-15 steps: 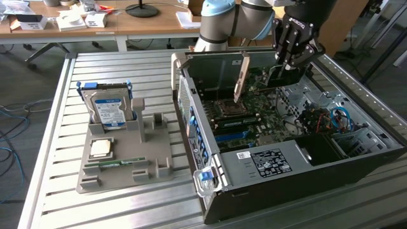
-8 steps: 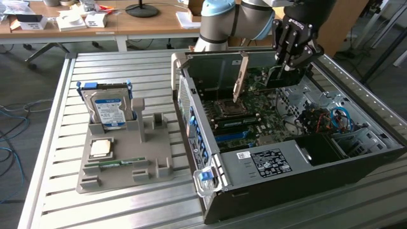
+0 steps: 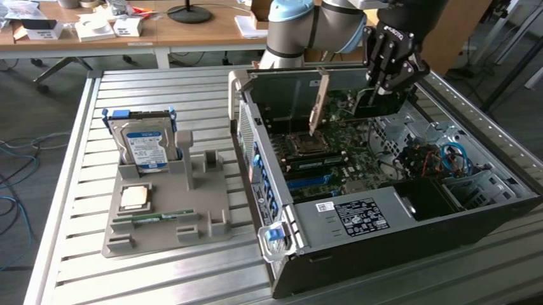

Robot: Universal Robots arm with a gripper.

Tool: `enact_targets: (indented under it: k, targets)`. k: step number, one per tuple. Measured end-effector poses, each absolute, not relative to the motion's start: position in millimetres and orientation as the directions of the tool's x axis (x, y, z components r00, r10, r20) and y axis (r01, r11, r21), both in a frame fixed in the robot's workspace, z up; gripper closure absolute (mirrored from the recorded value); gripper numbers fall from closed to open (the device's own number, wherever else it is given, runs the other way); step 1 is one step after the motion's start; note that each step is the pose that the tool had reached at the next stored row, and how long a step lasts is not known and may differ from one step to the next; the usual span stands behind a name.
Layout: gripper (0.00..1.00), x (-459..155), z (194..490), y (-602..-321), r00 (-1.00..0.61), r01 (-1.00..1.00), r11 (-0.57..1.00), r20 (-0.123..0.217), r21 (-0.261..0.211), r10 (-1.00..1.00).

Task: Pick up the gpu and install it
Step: 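Insert the gpu into the slot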

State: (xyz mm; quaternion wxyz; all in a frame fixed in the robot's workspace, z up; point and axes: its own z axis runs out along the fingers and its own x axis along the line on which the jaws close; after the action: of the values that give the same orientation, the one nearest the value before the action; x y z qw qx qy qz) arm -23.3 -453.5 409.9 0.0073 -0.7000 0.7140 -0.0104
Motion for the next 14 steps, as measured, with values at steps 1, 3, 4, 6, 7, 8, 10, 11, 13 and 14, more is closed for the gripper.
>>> enact_targets:
  k: [1,3,4,6,7,8,10,11,13,14]
  targets:
    - [0.74,-23.4,409.9,-453.5,-0.023,-0.999,0.023,0.004,-0.025,-1.0]
    - [0.74,-23.4,409.8,-453.5,-0.024,-0.999,0.023,0.004,-0.025,-1.0]
    - [0.74,-23.4,409.8,-453.5,-0.024,-0.999,0.023,0.005,-0.025,-1.0]
    - [0.74,-23.5,408.9,-453.4,-0.024,-0.999,0.024,0.006,-0.025,-1.0]
    - [0.74,-23.5,408.2,-453.5,-0.024,-0.999,0.024,0.006,-0.025,-1.0]
    - [0.74,-23.5,406.7,-453.5,-0.024,-0.999,0.024,0.006,-0.025,-1.0]
    - [0.74,-23.5,403.1,-453.5,-0.024,-0.999,0.024,0.006,-0.025,-1.0]
    - [0.74,-23.5,401.3,-453.5,-0.024,-0.999,0.024,0.006,-0.025,-1.0]
    - [0.74,-23.5,397.6,-453.5,-0.024,-0.999,0.024,0.006,-0.025,-1.0]
    - [0.74,-23.5,395.8,-453.5,-0.024,-0.999,0.024,0.006,-0.025,-1.0]
